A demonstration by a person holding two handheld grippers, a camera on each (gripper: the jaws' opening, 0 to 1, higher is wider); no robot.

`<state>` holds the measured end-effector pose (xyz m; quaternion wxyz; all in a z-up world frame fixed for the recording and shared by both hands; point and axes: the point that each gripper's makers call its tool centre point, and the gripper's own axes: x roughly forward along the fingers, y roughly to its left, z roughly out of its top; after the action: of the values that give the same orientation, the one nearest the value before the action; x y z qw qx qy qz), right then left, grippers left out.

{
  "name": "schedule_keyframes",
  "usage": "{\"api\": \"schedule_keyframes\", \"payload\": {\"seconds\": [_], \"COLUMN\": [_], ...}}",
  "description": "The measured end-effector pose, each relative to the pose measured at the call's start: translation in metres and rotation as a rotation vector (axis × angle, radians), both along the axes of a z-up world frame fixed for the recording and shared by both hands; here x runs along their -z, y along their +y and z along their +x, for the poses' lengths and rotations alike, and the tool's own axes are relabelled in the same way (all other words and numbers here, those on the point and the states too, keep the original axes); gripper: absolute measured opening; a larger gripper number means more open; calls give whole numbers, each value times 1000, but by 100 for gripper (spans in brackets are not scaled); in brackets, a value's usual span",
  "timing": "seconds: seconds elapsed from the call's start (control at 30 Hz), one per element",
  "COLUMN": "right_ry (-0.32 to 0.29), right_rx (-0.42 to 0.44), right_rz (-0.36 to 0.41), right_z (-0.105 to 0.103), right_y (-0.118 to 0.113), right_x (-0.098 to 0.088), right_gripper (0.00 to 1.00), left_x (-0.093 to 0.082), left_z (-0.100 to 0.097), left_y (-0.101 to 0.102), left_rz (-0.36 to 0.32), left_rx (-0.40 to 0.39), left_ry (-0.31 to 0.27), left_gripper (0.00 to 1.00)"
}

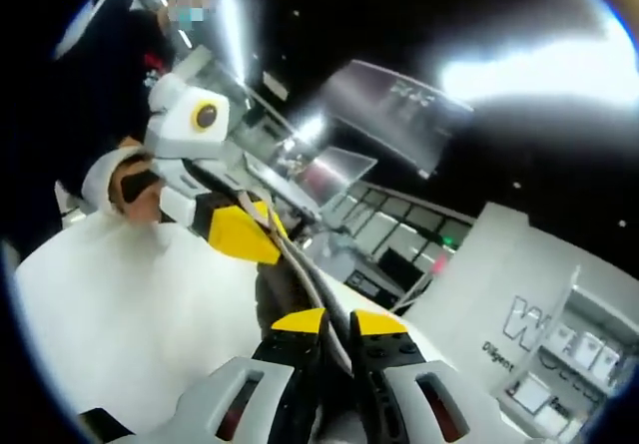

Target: Open the folded towel by lifting each exposed corner and separating the folded layers until the towel lies flat within the target outline without major curled edges

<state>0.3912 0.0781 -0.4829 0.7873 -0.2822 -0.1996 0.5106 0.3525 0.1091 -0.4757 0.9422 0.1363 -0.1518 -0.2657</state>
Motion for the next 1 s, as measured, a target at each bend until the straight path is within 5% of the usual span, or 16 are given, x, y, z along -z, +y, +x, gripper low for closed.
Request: {"api": "schedule_keyframes", "payload": {"seconds": [1.0], "right_ry": [-2], "right_rx": [109], "right_rz": [-46], "right_z": [26], "right_y": [-10], "right_x": [6], "right_gripper": [8], "left_x": [-11], "left_z": [-13], "left_y": [-12], "left_rz": [23], "left_rx": [65], "left_ry": [-70], "left_gripper": [5]}}
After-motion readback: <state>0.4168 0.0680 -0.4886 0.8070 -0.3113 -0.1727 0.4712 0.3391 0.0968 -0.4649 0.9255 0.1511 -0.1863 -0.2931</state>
